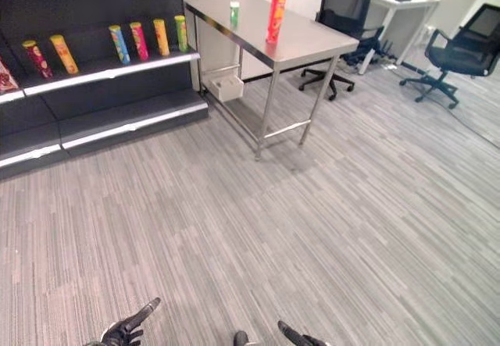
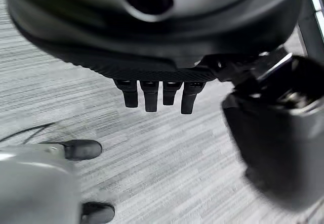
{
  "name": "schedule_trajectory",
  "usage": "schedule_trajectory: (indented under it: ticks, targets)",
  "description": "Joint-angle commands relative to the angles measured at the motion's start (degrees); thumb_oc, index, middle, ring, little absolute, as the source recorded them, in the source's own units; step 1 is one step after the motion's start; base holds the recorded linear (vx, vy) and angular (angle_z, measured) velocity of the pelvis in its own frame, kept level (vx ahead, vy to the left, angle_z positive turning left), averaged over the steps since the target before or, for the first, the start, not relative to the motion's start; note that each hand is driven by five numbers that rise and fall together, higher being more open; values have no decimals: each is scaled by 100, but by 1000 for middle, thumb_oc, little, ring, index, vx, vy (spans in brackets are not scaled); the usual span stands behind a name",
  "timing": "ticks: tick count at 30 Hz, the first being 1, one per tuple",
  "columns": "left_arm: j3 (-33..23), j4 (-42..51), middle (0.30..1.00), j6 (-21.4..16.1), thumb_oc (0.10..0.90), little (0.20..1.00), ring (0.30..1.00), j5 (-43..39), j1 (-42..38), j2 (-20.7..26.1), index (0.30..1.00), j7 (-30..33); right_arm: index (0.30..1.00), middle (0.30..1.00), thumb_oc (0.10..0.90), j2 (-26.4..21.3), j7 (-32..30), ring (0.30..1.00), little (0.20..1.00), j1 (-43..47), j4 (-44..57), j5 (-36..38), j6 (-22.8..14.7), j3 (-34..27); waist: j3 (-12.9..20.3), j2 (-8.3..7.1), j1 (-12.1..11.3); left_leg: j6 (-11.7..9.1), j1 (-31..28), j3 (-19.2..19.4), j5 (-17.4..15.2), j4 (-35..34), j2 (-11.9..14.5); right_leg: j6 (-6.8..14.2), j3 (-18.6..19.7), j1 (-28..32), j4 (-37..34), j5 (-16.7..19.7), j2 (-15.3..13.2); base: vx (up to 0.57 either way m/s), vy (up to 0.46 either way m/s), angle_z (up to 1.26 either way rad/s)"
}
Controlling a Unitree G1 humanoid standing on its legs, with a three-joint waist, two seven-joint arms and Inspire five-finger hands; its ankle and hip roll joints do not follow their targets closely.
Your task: Put the goods on the table back onto the shelves and tidy them up.
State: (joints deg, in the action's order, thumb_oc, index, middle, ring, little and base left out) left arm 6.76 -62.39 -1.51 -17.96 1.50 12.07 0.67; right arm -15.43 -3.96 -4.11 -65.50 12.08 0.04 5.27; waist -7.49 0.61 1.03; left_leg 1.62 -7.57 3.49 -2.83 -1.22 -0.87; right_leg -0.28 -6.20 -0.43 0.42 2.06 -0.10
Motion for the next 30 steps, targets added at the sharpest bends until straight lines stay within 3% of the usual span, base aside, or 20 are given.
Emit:
schedule_trajectory:
  ticks: [1, 21, 24, 28, 30]
  targets:
    - [37, -28, 900, -280, 800, 900, 900, 121, -193, 179, 900, 52, 900, 900, 800, -293, -70, 900, 900, 256, 27, 31, -176, 145, -80, -127, 71, -477, -56, -180, 82, -378, 294, 754, 123, 717, -542, -67, -434, 11, 1, -4]
    - [-1, -242, 900, -216, 800, 900, 900, 203, -199, 164, 900, 59, 900, 900, 800, -400, -14, 900, 900, 261, 550, -45, -205, 352, -198, -162, 52, -528, -54, -253, 137, -344, 423, 661, 151, 715, -542, -138, -315, 1, -28, 0]
    - [-15, -144, 900, -208, 800, 900, 900, 36, -238, 168, 900, 90, 900, 900, 800, -426, -21, 900, 900, 275, 637, -31, -220, 390, -357, -231, 22, -552, 272, -329, 24, 190, 434, 586, 154, 665, -481, -164, -297, -64, -111, 5]
    - [-17, -68, 900, -194, 800, 900, 900, -82, -237, 163, 900, 84, 900, 900, 800, -494, -22, 900, 900, 310, 750, 5, -237, 451, -625, -315, -62, -606, 933, -494, -37, 1397, 306, 408, 176, 614, -337, -253, -235, -53, -125, 16]
    - [5, 63, 900, -162, 800, 900, 900, -152, -220, 168, 900, 96, 900, 900, 800, -583, -44, 900, 900, 313, 954, 47, -251, 478, -923, -330, -134, -587, 1764, -875, 670, 2712, 242, 230, 213, 639, -229, -307, -106, -63, -172, -3]
